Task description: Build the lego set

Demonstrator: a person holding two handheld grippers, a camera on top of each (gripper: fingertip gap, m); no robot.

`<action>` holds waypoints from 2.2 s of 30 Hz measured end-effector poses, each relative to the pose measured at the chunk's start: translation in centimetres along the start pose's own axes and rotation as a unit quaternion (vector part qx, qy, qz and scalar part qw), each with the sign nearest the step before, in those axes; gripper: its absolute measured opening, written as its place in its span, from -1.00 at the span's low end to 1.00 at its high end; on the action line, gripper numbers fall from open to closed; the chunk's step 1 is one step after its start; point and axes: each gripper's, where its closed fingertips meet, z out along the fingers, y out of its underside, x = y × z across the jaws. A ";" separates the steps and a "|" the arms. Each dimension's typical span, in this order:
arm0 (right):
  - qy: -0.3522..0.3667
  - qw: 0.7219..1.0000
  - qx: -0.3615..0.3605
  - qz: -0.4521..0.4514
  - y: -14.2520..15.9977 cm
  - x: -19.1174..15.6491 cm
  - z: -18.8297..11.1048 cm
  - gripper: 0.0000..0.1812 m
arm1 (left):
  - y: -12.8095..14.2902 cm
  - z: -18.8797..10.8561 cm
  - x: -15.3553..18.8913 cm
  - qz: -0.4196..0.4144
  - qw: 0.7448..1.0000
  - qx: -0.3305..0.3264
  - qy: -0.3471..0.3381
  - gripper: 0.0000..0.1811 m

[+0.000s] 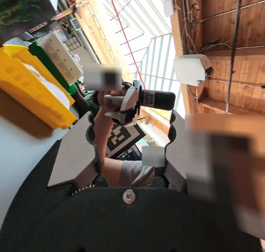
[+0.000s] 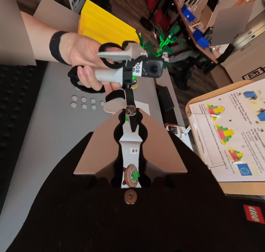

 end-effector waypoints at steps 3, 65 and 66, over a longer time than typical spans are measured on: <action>-0.014 0.999 -0.027 0.028 2.2 0.4 1.6 -0.85 | 0.0 -0.6 -1.1 -0.008 0.999 -0.010 -0.051 0.27; -0.352 0.930 -0.074 0.071 8.1 -14.1 14.9 -0.71 | -5.0 -5.2 1.6 -0.009 0.994 0.081 -0.071 0.37; -0.318 0.941 -0.088 0.068 8.7 -13.7 16.6 -0.74 | -5.0 -5.1 1.7 -0.007 0.994 0.080 -0.071 0.37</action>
